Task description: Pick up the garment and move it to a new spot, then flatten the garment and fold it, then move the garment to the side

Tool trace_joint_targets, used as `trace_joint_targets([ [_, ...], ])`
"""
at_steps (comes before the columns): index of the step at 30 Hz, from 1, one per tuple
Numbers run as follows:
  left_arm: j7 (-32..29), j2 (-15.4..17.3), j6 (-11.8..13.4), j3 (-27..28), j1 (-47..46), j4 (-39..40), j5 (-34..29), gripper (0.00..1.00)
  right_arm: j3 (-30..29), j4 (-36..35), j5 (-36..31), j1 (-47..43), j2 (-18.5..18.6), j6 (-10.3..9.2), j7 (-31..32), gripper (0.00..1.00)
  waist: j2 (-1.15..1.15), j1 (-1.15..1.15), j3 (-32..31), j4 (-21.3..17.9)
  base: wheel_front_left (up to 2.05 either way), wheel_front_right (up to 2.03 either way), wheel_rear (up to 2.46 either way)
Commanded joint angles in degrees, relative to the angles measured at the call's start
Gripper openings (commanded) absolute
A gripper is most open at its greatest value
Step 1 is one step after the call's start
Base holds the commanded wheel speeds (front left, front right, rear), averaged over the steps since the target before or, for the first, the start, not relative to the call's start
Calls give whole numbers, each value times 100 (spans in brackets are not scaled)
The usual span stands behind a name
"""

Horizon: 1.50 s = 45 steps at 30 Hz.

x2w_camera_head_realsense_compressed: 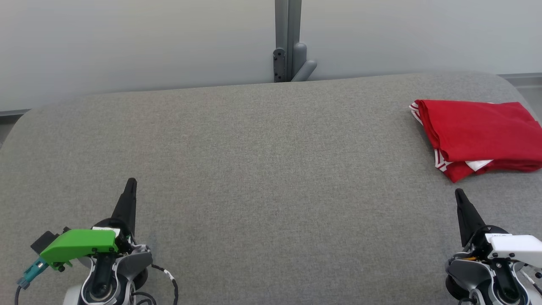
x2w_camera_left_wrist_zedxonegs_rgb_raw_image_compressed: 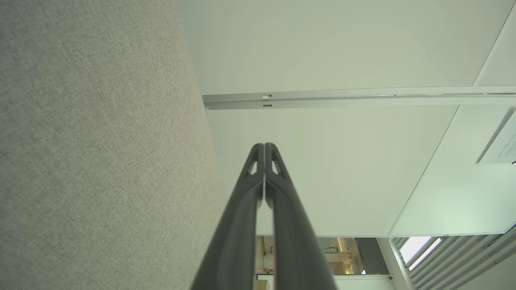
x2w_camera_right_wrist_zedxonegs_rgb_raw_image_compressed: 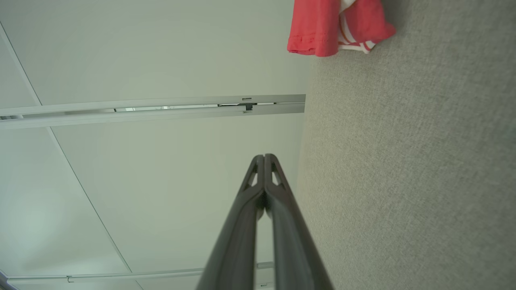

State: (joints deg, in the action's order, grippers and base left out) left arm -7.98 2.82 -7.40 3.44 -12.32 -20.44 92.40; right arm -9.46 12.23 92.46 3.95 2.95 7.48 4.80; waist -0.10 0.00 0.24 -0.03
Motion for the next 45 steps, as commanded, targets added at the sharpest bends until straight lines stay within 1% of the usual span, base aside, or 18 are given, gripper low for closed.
trace_joint_targets([
  [1,2,11,-28,15,-58,19,5,0,-16,-26,5,60,8,2,27,0,10,0,0,0,0,0,0],
  [45,3,11,-28,13,-58,20,5,0,-22,-26,-5,61,2,2,26,0,10,0,0,0,0,0,0],
])
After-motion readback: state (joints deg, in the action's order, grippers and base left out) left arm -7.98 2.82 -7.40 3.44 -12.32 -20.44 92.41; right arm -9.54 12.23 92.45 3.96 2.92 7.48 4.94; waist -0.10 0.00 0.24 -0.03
